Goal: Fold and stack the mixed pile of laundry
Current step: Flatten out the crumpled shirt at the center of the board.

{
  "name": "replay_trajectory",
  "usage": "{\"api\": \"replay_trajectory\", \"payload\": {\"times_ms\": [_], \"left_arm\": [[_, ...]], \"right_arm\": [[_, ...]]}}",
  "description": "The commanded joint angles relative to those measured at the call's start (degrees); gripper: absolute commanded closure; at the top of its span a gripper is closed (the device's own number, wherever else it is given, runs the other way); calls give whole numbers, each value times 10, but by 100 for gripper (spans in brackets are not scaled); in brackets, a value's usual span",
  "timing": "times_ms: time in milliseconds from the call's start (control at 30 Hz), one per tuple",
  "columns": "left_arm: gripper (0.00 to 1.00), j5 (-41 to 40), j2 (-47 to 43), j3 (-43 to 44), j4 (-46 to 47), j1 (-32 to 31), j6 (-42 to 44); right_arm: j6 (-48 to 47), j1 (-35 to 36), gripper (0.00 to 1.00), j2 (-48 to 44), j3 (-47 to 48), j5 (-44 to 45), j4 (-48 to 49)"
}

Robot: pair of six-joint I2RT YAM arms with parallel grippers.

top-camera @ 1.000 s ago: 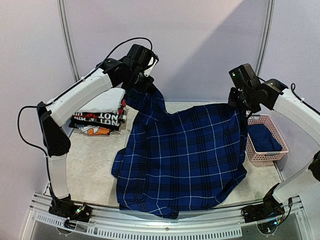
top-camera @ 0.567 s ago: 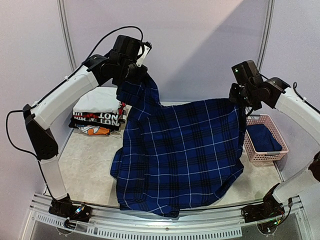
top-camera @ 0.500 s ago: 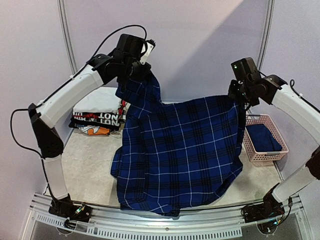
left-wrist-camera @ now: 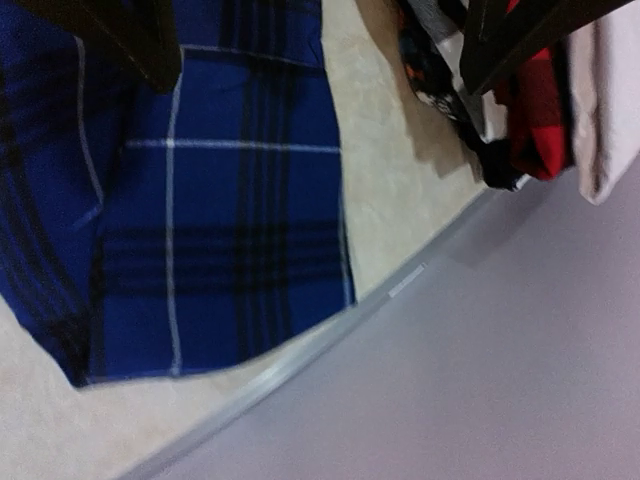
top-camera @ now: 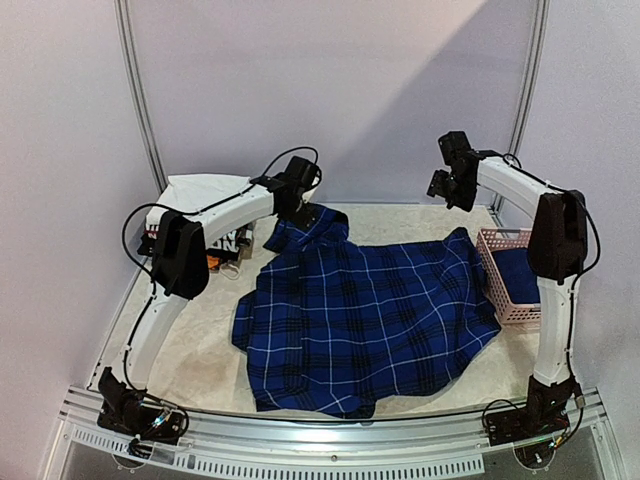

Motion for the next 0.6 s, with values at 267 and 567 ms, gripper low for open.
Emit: {"api": "replay_trajectory", "payload": {"times_ms": [267, 567], "left_arm": [[6, 14, -255, -226, -39, -44, -138], [35, 218, -397, -528, 105, -48, -222]], "right_arm": [[-30, 36, 17, -138, -85, -29, 11], [-82, 104, 22, -250, -317, -99, 61]]}}
